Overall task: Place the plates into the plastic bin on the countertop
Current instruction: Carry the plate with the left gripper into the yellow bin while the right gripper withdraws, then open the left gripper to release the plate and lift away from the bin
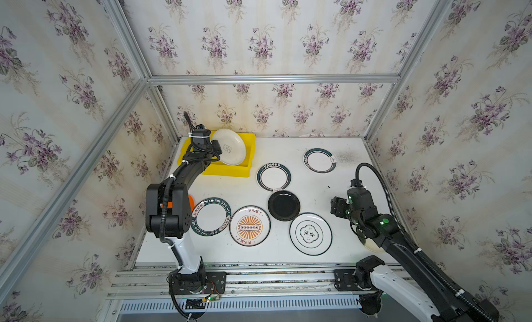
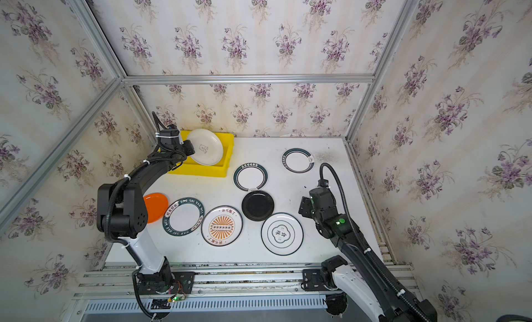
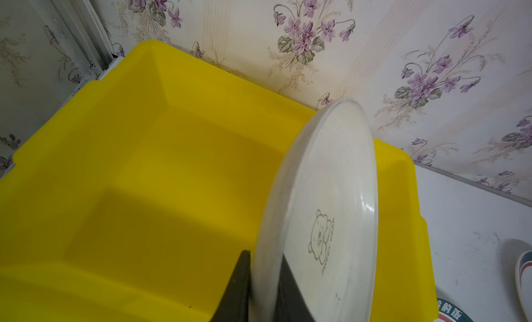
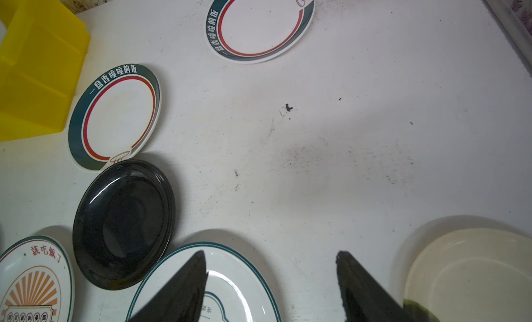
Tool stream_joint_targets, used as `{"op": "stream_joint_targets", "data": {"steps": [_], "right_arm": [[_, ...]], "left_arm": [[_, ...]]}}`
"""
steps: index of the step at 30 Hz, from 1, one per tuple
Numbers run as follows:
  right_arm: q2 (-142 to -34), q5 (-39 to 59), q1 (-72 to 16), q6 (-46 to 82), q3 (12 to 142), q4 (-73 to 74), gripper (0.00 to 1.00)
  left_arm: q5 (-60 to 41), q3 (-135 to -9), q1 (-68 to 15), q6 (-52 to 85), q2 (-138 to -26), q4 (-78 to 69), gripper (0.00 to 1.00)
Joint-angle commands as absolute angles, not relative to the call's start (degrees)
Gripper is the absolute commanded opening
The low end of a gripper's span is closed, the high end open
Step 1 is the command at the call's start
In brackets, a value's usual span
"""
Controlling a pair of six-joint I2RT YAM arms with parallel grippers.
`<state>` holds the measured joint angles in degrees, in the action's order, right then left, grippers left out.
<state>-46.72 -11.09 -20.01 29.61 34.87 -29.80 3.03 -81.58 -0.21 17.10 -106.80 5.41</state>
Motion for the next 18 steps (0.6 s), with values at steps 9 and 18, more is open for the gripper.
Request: {"op": "stream_joint_targets", "data": {"steps": [9,18], "right_arm": [[-45.3,-10.7,-20.0,31.7,34.4,-29.8,0.73],[-40.0,-11.7,-20.0,34.5,30.7,-30.6,0.73]], "left_arm": [[3.2,-90.5,-1.0,14.2,-113.9,12.5,0.25],[2.6,-91.5,-1.8,13.0,-113.7,13.5,0.4]]}}
